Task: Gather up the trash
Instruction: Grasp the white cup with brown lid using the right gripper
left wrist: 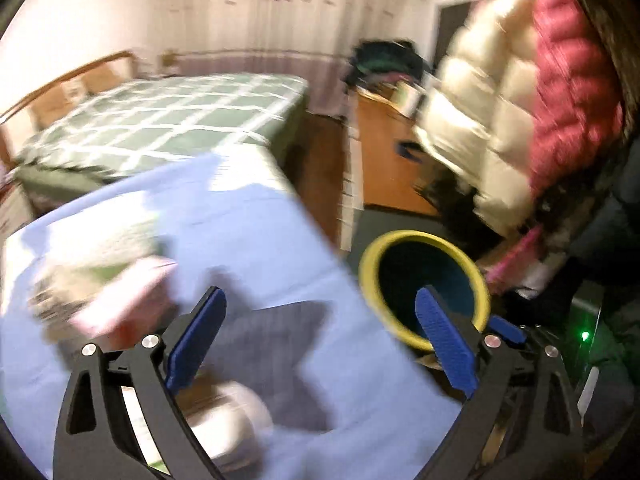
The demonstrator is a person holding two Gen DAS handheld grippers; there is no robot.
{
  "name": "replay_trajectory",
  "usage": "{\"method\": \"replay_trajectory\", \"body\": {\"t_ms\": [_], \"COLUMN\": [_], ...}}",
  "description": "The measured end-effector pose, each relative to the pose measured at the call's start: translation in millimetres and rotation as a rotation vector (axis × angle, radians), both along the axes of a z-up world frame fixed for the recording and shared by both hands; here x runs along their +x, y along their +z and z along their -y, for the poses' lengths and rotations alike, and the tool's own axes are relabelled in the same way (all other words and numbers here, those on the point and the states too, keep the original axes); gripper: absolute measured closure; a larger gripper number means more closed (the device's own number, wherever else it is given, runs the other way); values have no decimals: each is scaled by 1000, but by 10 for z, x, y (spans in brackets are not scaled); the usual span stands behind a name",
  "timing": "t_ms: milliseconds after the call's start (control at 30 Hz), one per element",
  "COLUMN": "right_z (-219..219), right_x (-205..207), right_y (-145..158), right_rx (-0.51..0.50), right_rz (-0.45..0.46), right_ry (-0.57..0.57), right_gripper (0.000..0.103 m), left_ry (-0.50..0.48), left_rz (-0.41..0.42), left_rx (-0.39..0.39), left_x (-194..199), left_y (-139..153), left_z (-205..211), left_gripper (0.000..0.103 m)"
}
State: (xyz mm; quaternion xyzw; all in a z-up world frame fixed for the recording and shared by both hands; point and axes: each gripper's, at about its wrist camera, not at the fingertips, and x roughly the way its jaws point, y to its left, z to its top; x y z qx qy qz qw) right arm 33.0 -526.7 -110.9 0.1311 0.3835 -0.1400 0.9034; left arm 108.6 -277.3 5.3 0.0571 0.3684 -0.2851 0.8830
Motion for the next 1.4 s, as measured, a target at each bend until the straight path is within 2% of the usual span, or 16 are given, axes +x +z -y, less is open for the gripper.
{"method": "replay_trajectory", "body": {"t_ms": [167,300,567,633,767,1000,1167,1400], "right_z": [-507,-946,-1792,-1932,-2175,-2320,-2328,-2399], "right_x": [250,378,678,746,976,1246,1308,1281], "right_y": [50,128,323,351,349,286,265,297], "right_rx": [6,3,45,35,35,14,19,-16], "right_rz": [9,29,69,71,40,-26,-47,-48], "right_ry": [140,246,473,493,529,526,517,521], "right_gripper": [51,51,49,45,45,43,38,38], "left_ry": [216,361,482,488,478,463,461,458], "left_rz": [49,42,21,19,7,-13,-26,-47], "left_rx": [10,2,-26,-35,-48,-52,-57,-62], "left_x": [-68,-147,-253,-272,-306,-282,-249,-214], "left_y": [46,-6,-113,-123,-168,-211,-249,-325], "left_z": [-1068,-1829,-2594,-2662,-2618,-2528,-2523,-2521], "left_gripper": [8,8,8,8,8,8,8,8]}}
